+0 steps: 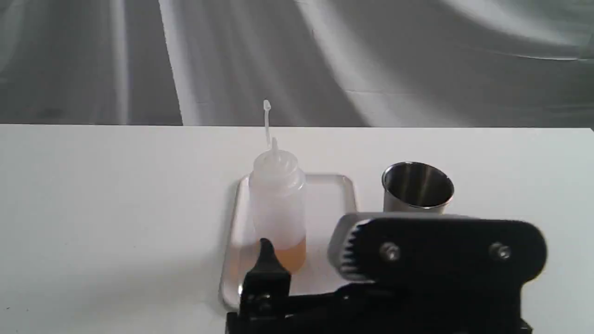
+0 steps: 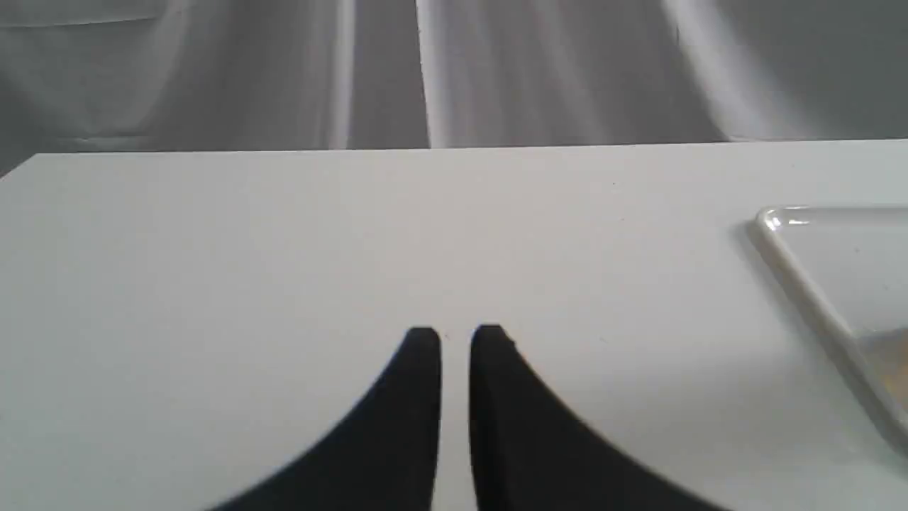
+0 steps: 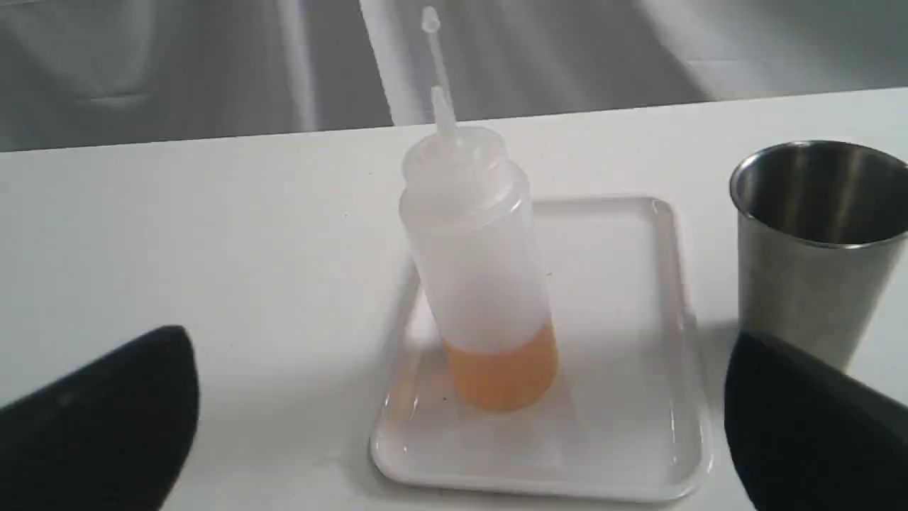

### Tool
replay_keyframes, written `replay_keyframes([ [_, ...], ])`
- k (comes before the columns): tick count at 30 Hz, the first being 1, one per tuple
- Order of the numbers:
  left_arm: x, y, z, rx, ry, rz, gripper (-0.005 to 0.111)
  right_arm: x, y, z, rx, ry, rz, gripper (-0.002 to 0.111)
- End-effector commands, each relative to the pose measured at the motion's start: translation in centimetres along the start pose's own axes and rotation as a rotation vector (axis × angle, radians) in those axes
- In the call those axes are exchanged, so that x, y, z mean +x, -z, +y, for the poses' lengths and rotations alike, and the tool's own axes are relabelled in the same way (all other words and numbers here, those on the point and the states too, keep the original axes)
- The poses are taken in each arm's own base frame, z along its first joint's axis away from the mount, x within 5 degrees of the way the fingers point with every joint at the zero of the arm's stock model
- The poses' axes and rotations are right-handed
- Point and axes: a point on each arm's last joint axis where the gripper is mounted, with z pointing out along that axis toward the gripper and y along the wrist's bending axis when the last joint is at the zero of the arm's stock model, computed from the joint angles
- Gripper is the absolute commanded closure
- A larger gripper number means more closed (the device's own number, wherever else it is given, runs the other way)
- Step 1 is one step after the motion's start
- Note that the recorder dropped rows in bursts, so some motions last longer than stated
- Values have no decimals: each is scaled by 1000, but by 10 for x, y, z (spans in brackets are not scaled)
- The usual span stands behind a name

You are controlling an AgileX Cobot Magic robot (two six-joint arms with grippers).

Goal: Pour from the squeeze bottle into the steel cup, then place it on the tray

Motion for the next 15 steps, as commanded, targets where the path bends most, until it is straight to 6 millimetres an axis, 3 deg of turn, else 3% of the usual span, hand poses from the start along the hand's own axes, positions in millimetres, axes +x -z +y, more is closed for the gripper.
replay_keyframes([
  [1,1,0,0,8,3,-5,98,-12,6,-9,-3,1,-4,3],
  [8,1,0,0,8,1,-5,98,-37,18,-22,-38,-86,-24,3],
  [15,1,0,0,8,1,-5,98,-50,24,-31,-58,-140,-34,3],
])
